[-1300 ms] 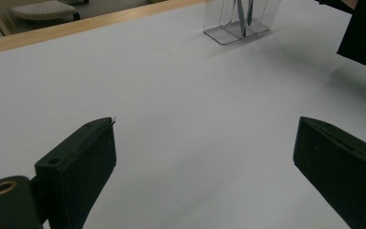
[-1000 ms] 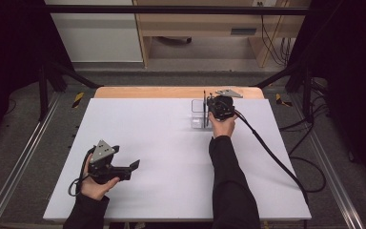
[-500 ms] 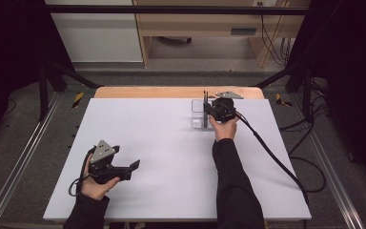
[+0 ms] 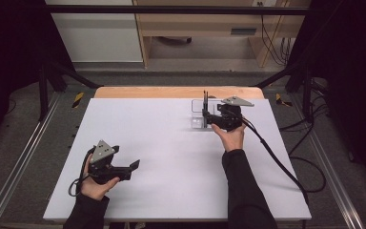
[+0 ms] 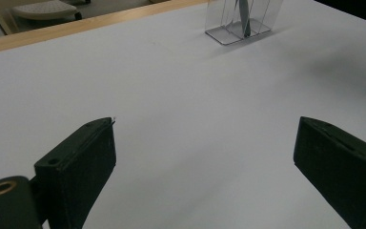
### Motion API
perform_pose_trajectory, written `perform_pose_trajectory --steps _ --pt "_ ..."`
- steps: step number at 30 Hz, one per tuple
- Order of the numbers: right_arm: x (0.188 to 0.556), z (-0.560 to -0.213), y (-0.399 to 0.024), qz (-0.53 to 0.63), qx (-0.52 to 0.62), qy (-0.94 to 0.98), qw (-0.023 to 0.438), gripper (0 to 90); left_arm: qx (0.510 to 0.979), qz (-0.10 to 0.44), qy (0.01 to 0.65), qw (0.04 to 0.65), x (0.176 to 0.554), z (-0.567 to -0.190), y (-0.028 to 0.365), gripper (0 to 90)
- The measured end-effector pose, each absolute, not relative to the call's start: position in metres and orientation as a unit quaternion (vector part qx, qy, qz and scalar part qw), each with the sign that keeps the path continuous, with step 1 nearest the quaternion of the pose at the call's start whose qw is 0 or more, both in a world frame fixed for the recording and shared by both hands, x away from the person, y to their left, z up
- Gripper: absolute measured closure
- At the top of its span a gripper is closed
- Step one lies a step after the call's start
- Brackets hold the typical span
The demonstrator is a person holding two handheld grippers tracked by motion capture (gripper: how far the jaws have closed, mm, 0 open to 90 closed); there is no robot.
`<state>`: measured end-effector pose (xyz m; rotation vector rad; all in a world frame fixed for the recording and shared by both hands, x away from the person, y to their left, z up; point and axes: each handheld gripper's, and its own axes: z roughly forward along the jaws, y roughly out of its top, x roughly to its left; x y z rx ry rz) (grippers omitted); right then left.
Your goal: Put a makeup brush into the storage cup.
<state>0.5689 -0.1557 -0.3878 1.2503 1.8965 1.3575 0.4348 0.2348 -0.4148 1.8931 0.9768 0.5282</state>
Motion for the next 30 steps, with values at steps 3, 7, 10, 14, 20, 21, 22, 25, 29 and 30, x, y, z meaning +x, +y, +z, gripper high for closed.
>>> perform_pose_trajectory --steps 3,7,10,14,20,21,22,25,29,30 --pt "0.560 -0.385 -0.157 0.505 0.451 0.697 0.236 24.5 0.767 0.215 0.397 0.455 0.435 -0.415 0.235 6.3" --pt "0.548 -0.381 -0.159 0.504 0.444 0.702 0.235 18.3 0.768 0.213 0.397 0.456 0.435 -0.415 0.235 6.1" --pt "0.538 -0.379 -0.160 0.509 0.438 0.704 0.232 15.0 0.768 0.213 0.396 0.455 0.435 -0.415 0.235 6.1" --pt "0.526 -0.374 -0.164 0.520 0.432 0.703 0.223 10.6 0.768 0.214 0.396 0.456 0.435 -0.415 0.235 6.1" --pt "0.508 -0.372 -0.171 0.526 0.420 0.706 0.220 7.7 0.768 0.214 0.394 0.457 0.434 -0.415 0.235 6.0" --pt "0.506 -0.372 -0.171 0.524 0.418 0.708 0.222 7.4 0.768 0.214 0.393 0.457 0.434 -0.415 0.235 6.0" --pt "0.503 -0.371 -0.172 0.524 0.415 0.710 0.222 7.4 0.768 0.215 0.393 0.457 0.434 -0.415 0.235 6.0" --pt "0.495 -0.371 -0.176 0.532 0.408 0.709 0.217 7.4 0.767 0.215 0.394 0.458 0.434 -0.415 0.235 6.0" --pt "0.484 -0.371 -0.179 0.537 0.400 0.711 0.213 7.3 0.767 0.214 0.394 0.458 0.434 -0.416 0.236 6.1" --pt "0.481 -0.372 -0.180 0.539 0.399 0.710 0.213 7.3 0.768 0.214 0.394 0.458 0.434 -0.416 0.236 6.0"
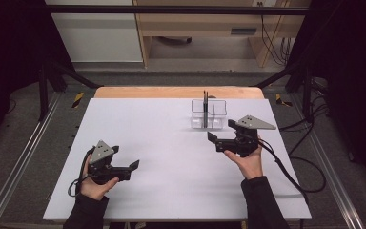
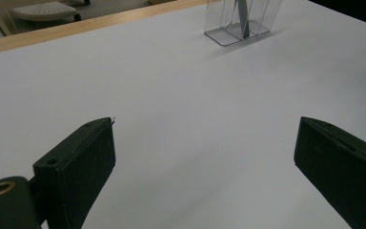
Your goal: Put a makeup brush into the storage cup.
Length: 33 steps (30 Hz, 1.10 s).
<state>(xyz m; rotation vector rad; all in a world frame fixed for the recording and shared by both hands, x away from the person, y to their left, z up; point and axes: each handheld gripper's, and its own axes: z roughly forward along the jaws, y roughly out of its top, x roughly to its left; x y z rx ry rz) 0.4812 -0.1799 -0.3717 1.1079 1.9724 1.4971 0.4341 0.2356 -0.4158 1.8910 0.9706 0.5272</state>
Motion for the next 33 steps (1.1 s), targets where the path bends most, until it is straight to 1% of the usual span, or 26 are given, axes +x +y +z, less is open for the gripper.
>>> perform_pose_trajectory --steps 7,33 --pt "0.468 -0.374 -0.182 0.543 0.388 0.714 0.213 6.9 0.768 0.214 0.394 0.458 0.434 -0.416 0.236 6.1" --pt "0.436 -0.408 -0.213 0.530 0.406 0.715 0.208 6.7 0.769 0.212 0.394 0.457 0.433 -0.419 0.236 6.1"
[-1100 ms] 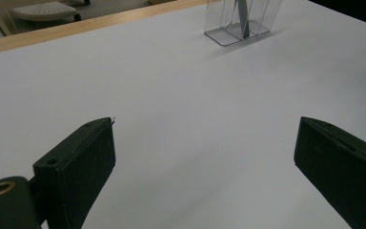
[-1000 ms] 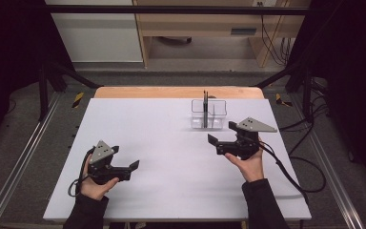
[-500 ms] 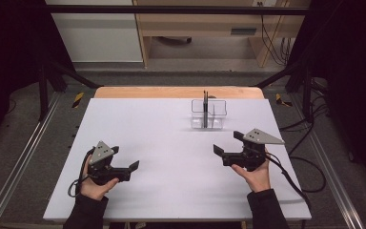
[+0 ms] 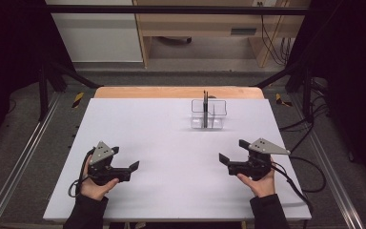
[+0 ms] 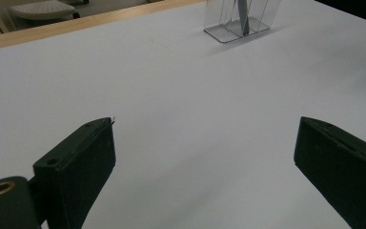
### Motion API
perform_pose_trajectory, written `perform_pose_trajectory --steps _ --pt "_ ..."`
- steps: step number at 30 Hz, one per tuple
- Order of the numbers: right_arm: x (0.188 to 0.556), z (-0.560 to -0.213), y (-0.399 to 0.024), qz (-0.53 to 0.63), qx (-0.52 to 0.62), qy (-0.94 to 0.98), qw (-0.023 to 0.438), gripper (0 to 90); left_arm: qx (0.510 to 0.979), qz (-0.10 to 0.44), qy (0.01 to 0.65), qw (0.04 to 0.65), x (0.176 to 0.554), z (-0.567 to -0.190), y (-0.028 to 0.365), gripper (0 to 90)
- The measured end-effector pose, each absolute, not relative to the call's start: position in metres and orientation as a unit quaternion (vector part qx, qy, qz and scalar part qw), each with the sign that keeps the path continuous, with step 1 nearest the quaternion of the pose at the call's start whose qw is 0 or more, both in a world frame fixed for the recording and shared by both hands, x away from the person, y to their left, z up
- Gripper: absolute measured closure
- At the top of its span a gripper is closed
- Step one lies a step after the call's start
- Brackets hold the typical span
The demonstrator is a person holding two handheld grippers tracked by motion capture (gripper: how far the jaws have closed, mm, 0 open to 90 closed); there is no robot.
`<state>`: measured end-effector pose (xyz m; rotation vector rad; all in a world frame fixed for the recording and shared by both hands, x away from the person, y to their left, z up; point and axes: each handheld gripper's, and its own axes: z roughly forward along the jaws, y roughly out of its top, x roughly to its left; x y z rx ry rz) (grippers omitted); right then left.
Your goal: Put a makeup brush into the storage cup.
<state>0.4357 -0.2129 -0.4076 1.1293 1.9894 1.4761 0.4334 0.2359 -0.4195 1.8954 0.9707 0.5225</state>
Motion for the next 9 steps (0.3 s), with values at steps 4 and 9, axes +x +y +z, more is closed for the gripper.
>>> perform_pose_trajectory --steps 4,9 --pt "0.4335 -0.4099 -0.2150 0.535 0.410 0.710 0.205 6.7 0.770 0.213 0.392 0.457 0.4331 -0.4196 0.2348 6.0" --pt "0.4302 -0.4126 -0.2178 0.536 0.413 0.708 0.203 6.7 0.770 0.213 0.389 0.458 0.4327 -0.4195 0.2342 6.0"
